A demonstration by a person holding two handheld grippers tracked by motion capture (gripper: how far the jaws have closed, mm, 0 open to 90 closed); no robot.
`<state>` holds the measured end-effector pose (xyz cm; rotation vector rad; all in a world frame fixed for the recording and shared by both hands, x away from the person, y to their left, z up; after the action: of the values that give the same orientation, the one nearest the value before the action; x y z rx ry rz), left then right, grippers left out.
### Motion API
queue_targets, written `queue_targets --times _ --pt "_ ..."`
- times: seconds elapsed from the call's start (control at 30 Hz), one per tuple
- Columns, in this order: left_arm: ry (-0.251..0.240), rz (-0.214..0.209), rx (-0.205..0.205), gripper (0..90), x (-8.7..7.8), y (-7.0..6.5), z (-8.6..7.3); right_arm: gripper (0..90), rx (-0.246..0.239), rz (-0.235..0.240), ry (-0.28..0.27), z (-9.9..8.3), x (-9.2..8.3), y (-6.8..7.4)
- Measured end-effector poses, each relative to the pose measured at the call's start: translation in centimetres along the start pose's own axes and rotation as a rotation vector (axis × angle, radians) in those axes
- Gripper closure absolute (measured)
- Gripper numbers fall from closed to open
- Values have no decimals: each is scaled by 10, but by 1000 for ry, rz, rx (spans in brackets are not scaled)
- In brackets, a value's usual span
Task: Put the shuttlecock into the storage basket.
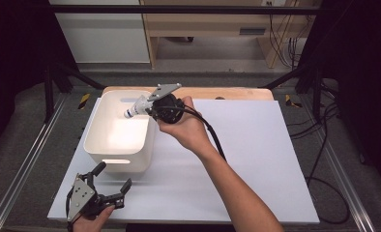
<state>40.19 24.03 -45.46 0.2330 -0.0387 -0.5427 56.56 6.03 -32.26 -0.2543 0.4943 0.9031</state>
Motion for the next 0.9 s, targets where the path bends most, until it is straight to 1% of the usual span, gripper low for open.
queue_targets --times 0.17,0.9 --pt "1 0 2 8 0 0 0 892 -15 2 9 3 3 1" --pt "-3 2 -1 8 -1 1 0 892 -27 7 30 5 15 3"
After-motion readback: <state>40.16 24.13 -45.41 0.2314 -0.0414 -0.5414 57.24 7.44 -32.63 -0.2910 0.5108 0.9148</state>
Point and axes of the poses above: each handheld gripper's, and its own axes: x roughly forward along the jaws, z roughly out of its top, y roughly to its left, the point moved 5 cm from there along x, roughly forward along the jaws, and after that the axes turned 10 degrees about x, right-handed, at the moved point
